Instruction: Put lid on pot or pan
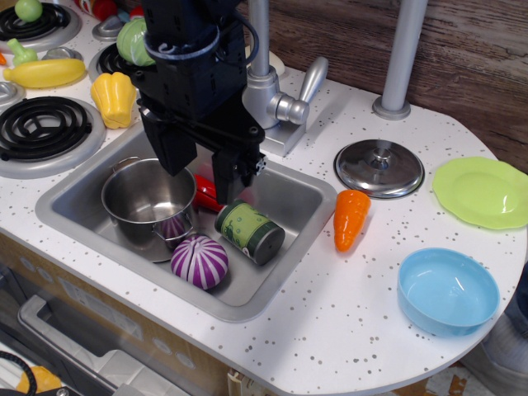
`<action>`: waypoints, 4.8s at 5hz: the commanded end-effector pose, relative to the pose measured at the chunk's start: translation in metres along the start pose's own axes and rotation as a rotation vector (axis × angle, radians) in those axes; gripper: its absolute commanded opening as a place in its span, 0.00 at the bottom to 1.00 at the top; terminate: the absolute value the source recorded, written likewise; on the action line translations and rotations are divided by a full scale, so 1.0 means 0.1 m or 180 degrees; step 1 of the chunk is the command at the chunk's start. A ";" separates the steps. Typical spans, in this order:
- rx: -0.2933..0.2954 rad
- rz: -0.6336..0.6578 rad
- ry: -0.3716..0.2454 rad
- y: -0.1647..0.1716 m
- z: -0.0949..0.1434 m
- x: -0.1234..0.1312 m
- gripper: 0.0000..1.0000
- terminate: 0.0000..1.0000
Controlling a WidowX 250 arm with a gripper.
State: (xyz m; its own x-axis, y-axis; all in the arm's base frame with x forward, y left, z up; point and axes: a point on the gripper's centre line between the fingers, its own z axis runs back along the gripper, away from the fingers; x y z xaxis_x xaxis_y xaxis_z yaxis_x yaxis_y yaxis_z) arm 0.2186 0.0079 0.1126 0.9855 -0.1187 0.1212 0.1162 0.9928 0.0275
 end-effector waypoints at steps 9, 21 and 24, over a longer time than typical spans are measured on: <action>-0.0093 -0.0096 -0.0384 -0.50 -0.77 2.05 1.00 0.00; 0.0237 0.0306 -0.0103 0.13 -0.33 0.82 0.00 0.00; 0.0377 -0.0003 -0.0337 1.09 -0.61 0.52 0.00 0.00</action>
State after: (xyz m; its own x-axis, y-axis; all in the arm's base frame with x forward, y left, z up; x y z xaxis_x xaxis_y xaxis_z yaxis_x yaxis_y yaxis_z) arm 0.2899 0.1121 0.0452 0.9699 -0.1121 0.2160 0.0888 0.9894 0.1146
